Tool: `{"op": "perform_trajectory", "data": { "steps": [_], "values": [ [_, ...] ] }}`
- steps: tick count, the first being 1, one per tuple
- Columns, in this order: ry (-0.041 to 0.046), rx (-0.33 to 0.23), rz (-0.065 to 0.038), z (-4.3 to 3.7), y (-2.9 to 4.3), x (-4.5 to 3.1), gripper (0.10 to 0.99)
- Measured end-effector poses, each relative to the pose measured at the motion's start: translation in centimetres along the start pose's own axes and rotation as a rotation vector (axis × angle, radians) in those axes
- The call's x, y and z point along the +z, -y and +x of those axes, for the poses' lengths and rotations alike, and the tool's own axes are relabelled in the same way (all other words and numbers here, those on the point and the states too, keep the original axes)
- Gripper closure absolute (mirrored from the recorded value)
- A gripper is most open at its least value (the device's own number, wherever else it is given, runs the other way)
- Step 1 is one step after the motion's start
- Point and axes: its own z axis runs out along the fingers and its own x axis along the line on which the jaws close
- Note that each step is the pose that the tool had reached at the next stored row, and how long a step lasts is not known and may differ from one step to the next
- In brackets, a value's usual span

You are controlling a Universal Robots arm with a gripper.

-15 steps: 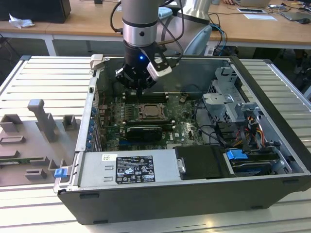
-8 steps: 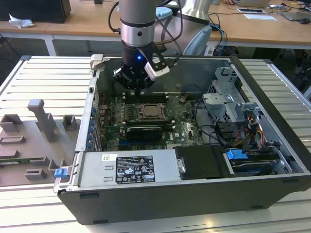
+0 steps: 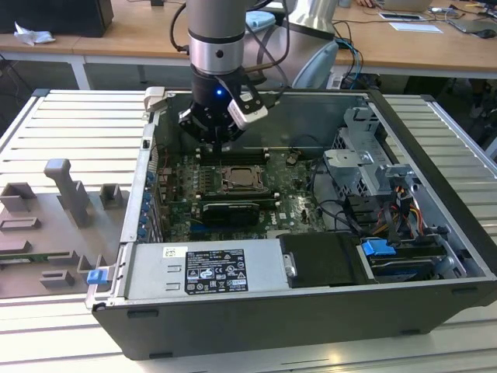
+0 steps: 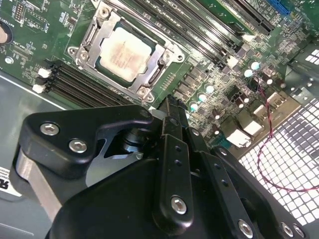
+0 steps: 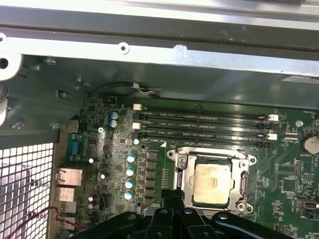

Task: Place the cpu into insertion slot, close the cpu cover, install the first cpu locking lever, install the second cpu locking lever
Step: 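Install the first cpu locking lever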

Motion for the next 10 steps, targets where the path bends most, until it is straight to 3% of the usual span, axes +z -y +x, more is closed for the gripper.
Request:
{"op": "perform_trajectory", "data": {
  "steps": [10],
  "values": [
    [0.0008, 0.0, 0.0, 1.34, -0.14, -0.01, 0.98]
  ]
}}
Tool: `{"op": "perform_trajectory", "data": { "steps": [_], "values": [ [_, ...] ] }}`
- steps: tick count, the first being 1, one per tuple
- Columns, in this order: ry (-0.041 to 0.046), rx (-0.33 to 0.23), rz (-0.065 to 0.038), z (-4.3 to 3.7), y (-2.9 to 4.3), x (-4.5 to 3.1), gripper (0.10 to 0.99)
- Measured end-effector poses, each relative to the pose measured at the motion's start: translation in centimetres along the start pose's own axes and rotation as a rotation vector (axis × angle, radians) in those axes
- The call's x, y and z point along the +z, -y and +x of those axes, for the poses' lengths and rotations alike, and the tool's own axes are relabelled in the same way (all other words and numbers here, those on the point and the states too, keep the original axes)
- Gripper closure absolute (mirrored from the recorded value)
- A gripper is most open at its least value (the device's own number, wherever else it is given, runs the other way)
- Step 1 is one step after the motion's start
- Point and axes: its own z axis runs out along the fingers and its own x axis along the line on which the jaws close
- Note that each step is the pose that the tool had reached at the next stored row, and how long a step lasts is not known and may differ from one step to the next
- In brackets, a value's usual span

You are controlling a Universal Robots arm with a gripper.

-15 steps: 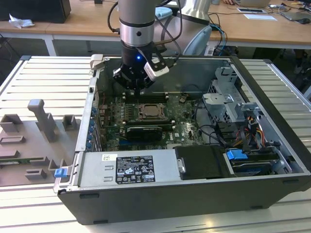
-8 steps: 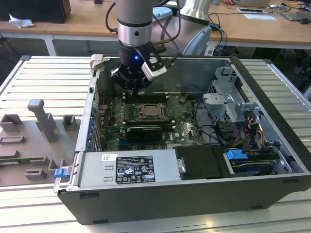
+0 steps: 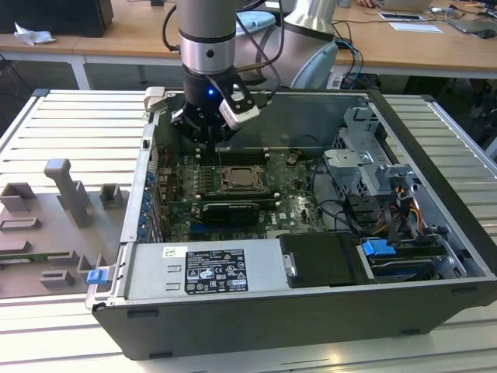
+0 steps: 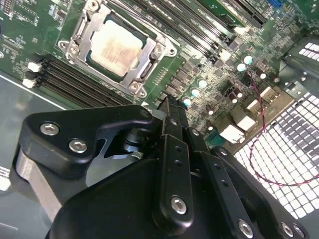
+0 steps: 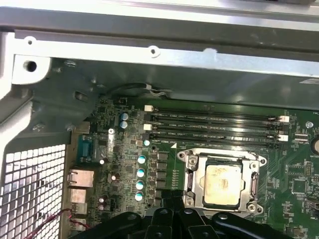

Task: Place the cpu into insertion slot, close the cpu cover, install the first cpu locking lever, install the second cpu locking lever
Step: 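Install the first cpu locking lever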

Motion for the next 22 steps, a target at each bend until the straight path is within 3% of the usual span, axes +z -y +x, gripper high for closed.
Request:
{"op": "perform_trajectory", "data": {
  "steps": [7, 16, 22],
  "values": [
    [0.0, 0.0, 0.0, 0.5, -0.57, 0.03, 0.98],
    [-0.0001, 0.0, 0.0, 0.35, -2.72, 0.47, 0.98],
    [0.0, 0.0, 0.0, 0.34, -2.79, 0.57, 0.98]
  ]
}}
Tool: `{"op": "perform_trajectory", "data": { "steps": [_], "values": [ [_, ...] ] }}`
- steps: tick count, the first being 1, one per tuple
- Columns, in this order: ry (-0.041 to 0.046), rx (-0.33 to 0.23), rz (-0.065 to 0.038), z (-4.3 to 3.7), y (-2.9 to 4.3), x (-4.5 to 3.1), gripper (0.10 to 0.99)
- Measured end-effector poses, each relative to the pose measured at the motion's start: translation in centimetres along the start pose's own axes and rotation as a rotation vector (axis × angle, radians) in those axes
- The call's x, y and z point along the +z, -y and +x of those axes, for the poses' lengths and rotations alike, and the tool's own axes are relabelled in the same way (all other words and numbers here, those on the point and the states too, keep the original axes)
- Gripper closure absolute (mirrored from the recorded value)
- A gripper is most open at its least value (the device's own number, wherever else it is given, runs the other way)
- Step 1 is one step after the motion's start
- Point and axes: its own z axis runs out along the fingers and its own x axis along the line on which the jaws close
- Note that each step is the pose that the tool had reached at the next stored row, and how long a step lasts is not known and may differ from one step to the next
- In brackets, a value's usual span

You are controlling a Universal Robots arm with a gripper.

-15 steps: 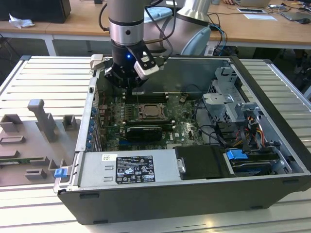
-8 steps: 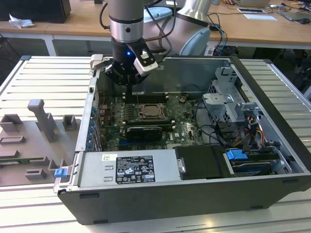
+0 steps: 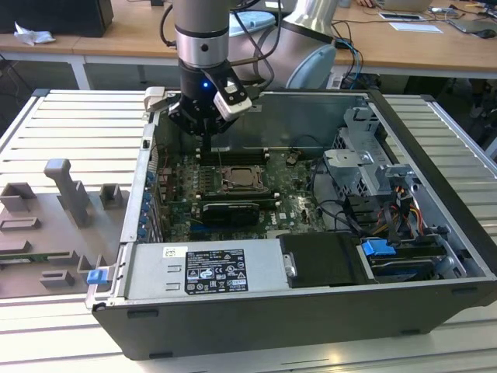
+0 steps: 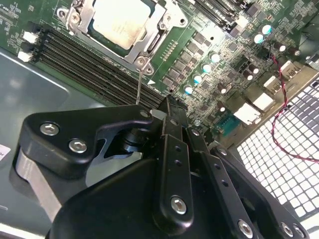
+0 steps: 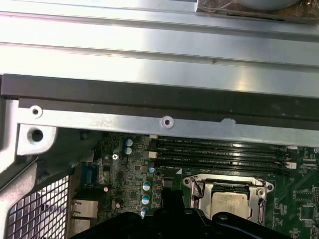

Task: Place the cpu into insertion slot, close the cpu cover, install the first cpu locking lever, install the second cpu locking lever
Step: 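Install the first cpu locking lever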

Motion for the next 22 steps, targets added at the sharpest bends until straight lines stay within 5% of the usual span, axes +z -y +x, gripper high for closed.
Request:
{"op": "perform_trajectory", "data": {
  "steps": [15, 22],
  "values": [
    [-0.0001, 0.0, 0.0, -0.03, -0.22, 0.07, 0.98],
    [0.0, 0.0, 0.0, -1.0, -0.38, 0.09, 0.98]
  ]
}}
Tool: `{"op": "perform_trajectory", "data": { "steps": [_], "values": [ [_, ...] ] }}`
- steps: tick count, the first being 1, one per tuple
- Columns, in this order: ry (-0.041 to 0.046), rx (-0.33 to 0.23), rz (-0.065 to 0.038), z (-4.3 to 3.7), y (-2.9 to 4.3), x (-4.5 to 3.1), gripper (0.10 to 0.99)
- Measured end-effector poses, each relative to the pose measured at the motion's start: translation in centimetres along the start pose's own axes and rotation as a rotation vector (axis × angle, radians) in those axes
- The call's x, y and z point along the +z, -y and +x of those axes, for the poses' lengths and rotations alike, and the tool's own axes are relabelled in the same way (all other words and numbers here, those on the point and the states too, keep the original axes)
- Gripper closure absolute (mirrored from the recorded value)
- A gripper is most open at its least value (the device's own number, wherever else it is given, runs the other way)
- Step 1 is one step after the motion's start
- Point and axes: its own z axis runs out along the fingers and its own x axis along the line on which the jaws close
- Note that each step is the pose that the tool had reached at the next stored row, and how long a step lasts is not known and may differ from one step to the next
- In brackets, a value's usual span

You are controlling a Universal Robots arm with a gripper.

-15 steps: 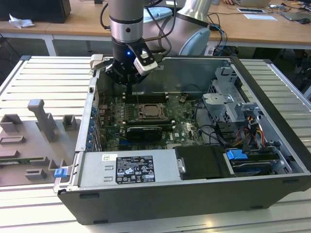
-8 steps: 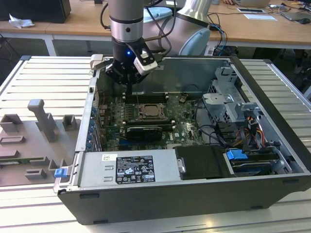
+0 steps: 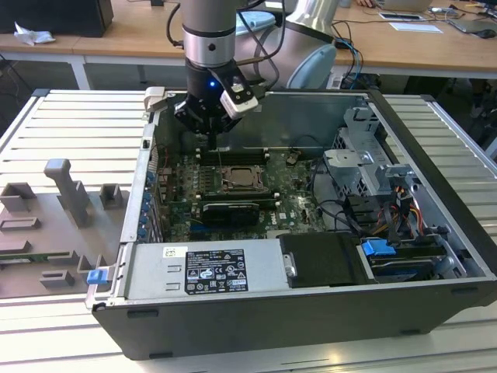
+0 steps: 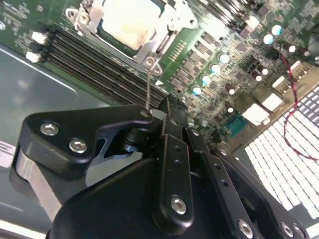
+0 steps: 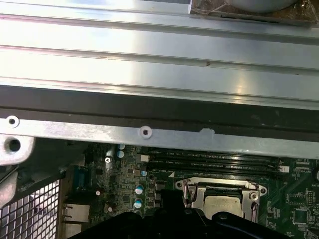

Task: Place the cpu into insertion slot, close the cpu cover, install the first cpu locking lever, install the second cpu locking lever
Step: 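Install the first cpu locking lever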

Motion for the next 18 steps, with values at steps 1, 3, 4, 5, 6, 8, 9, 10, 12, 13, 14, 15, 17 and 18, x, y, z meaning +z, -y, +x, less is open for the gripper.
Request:
{"op": "perform_trajectory", "data": {
  "steps": [1, 3, 4, 5, 6, 8, 9, 10, 12, 13, 14, 15, 17, 18],
  "values": [
    [0.0, 0.0, 0.0, -0.32, 0.03, 0.0, 0.98],
    [0.0, 0.0, 0.0, -0.71, 0.06, 0.02, 0.98],
    [0.0, 0.0, 0.0, -0.91, 0.07, 0.03, 0.98],
    [0.0001, 0.0, 0.0, -1.0, 0.08, 0.04, 0.98],
    [0.0001, 0.0, 0.0, -1.12, 0.09, 0.06, 0.98],
    [0.0001, 0.0, 0.0, -1.22, 0.1, 0.09, 0.98],
    [0.0, 0.0, 0.0, -1.26, 0.1, 0.1, 0.98],
    [0.0, 0.0, 0.0, -1.27, 0.1, 0.11, 0.98],
    [0.0001, 0.0, 0.0, -1.32, 0.1, 0.14, 0.98],
    [0.0001, 0.0, 0.0, -1.36, 0.1, 0.16, 0.98],
    [0.0, 0.0, 0.0, -1.43, 0.11, 0.2, 0.98],
    [0.0, 0.0, 0.0, -1.46, 0.12, 0.22, 0.98],
    [0.0, 0.0, 0.0, -1.53, 0.12, 0.29, 0.98],
    [0.0001, 0.0, 0.0, -1.58, 0.12, 0.32, 0.98]
  ]
}}
